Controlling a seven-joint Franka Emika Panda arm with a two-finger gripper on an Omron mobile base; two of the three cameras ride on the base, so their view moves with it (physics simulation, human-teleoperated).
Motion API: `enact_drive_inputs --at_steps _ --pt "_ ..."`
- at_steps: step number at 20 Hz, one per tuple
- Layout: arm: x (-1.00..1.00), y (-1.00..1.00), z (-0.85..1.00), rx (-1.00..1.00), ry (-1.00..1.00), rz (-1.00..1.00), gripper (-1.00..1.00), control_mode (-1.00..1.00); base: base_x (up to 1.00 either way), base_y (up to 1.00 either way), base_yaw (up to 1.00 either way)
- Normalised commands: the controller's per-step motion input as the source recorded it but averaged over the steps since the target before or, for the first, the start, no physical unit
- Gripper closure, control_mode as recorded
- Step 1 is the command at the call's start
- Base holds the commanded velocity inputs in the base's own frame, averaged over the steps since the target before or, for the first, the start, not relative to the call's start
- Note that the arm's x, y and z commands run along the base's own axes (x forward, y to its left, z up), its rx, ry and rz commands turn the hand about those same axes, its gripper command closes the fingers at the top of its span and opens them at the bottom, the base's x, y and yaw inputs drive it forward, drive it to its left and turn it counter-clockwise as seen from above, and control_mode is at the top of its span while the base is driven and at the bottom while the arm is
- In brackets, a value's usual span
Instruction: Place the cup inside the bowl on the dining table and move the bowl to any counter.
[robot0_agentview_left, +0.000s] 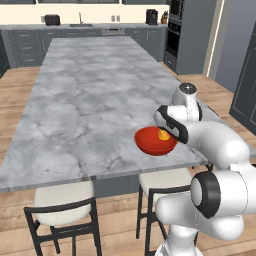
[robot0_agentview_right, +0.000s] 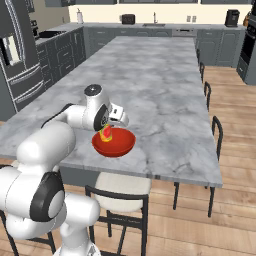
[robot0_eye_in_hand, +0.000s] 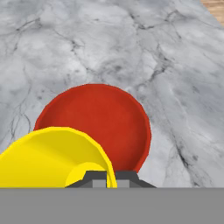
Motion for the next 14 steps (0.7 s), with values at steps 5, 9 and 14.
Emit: enact_drive_inputs --at_steps 5,9,14 --pt "0.0 0.03 -0.41 0.0 0.0 0.0 1.0 -1.0 0.0 0.0 0.0" --pt "0.0 0.01 -0.23 0.0 0.0 0.0 1.0 -1.0 0.0 0.0 0.0" --pt "0.0 0.03 -0.11 0.0 0.0 0.0 1.0 -1.0 0.0 0.0 0.0"
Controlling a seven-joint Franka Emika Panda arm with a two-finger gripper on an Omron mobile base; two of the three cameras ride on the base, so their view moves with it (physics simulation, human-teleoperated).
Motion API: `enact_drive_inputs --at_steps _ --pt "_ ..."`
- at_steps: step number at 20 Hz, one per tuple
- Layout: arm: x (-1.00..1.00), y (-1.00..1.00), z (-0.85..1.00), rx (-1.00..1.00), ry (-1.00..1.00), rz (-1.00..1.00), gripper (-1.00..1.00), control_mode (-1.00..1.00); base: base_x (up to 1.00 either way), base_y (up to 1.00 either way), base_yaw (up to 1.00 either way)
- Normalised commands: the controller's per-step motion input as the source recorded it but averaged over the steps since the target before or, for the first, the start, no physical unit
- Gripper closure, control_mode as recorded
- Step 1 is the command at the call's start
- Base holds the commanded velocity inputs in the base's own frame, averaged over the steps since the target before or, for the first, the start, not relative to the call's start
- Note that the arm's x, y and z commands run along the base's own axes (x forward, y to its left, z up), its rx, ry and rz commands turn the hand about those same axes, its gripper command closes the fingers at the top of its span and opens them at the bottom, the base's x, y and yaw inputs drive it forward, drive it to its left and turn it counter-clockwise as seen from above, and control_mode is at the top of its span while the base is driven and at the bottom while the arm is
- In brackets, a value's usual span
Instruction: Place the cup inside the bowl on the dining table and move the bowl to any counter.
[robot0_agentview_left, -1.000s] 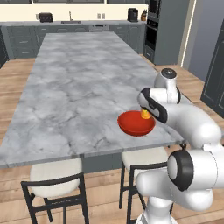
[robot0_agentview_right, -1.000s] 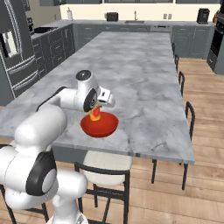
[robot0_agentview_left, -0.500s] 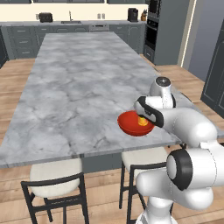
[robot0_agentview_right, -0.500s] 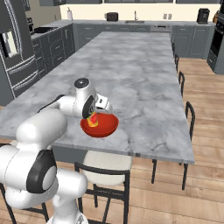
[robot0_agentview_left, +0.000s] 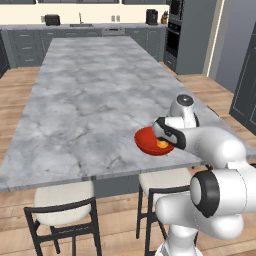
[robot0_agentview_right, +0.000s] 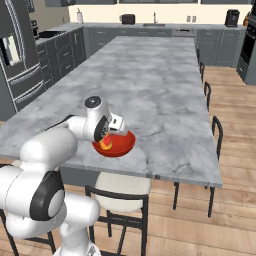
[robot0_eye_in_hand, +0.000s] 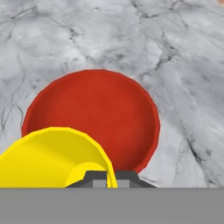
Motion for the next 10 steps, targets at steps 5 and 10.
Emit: enact_drive_inputs --at_steps 5,10 --pt "0.0 0.08 -0.07 0.01 0.0 0.0 1.0 -1.0 0.0 0.0 0.0" --pt "0.0 0.06 -0.09 0.03 0.0 0.0 1.0 -1.0 0.0 0.0 0.0"
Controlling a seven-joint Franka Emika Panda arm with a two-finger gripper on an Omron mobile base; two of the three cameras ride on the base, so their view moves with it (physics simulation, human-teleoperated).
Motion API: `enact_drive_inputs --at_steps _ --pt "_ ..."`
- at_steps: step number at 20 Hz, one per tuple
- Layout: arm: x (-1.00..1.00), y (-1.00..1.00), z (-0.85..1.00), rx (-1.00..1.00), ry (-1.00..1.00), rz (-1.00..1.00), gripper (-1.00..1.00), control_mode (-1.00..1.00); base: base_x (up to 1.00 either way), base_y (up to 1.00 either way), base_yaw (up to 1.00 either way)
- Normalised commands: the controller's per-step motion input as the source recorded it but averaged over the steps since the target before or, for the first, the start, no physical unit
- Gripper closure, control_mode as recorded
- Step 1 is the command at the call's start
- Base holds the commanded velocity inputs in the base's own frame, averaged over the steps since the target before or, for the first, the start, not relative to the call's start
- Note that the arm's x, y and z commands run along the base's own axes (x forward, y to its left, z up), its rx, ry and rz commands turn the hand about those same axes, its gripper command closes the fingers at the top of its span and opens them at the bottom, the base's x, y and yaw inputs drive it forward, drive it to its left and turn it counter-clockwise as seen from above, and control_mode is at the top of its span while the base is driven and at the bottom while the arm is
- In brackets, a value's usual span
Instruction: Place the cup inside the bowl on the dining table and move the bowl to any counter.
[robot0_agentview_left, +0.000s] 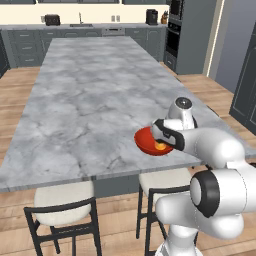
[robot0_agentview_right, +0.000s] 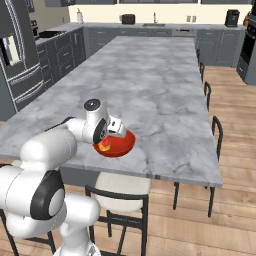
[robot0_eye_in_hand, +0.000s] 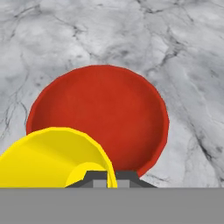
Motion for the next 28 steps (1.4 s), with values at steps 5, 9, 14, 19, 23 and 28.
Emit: enact_drive_inputs --at_steps 5,9,14,19,23,28 --pt "0.0 0.0 -0.25 0.0 0.0 0.0 1.0 -1.0 0.0 0.0 0.0" --pt "0.0 0.0 -0.18 0.0 0.0 0.0 1.0 -1.0 0.0 0.0 0.0" --pt "0.0 0.0 -0.07 0.0 0.0 0.0 1.0 -1.0 0.0 0.0 0.0" --pt "0.34 0.0 0.2 0.0 0.08 0.0 1.0 -1.0 0.0 0.0 0.0" --pt "0.44 0.0 0.46 0.0 0.2 0.0 1.0 -1.0 0.0 0.0 0.0" --pt "0.37 0.0 -0.01 0.0 0.08 0.0 1.0 -1.0 0.0 0.0 0.0"
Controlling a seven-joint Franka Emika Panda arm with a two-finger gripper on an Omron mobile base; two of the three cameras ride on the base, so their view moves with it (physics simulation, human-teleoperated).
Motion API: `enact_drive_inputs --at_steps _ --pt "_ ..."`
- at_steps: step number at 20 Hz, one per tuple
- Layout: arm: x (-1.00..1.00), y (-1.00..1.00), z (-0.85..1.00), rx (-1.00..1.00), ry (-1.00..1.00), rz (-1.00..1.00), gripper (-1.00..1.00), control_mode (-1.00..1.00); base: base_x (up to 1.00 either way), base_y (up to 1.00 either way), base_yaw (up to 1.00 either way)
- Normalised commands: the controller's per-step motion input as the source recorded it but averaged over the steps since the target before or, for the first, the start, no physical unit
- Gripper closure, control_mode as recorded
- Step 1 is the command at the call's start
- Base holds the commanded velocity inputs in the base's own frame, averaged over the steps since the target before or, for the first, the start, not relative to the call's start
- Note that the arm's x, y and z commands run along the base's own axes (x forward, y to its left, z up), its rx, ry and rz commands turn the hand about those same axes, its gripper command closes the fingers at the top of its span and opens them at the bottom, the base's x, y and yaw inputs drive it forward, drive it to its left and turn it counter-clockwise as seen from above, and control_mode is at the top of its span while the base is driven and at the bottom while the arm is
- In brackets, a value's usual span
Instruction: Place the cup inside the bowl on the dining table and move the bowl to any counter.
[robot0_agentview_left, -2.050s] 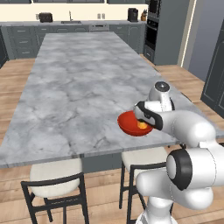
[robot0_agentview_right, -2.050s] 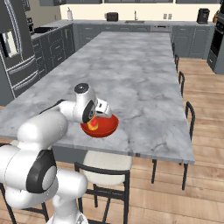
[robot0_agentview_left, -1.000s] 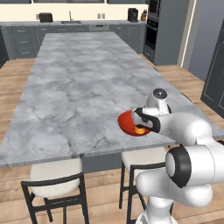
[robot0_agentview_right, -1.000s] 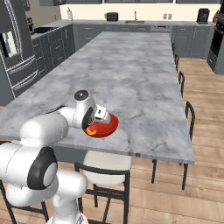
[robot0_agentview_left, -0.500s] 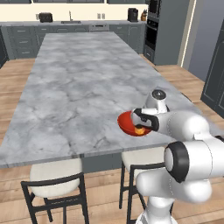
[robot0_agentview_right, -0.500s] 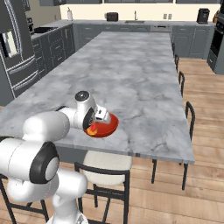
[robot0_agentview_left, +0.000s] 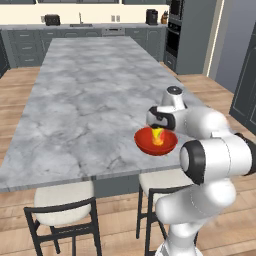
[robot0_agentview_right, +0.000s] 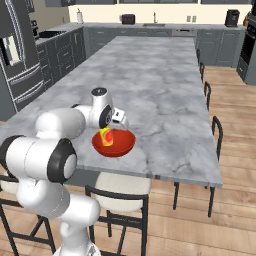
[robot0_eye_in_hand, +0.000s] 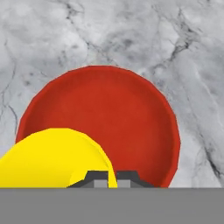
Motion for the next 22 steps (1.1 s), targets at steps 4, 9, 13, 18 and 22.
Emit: enact_drive_inputs --at_steps 4,9,13,18,22 --pt "0.38 0.0 -0.4 0.0 0.01 0.0 1.0 -1.0 0.0 0.0 0.0" --pt "0.38 0.0 -0.41 0.0 0.0 0.0 1.0 -1.0 0.0 0.0 0.0" --pt "0.18 0.0 -0.39 0.0 0.0 0.0 1.0 -1.0 0.0 0.0 0.0" --pt "0.1 0.0 -0.37 0.0 0.0 0.0 1.0 -1.0 0.0 0.0 0.0" --pt "0.05 0.0 -0.31 0.0 0.0 0.0 1.0 -1.0 0.0 0.0 0.0"
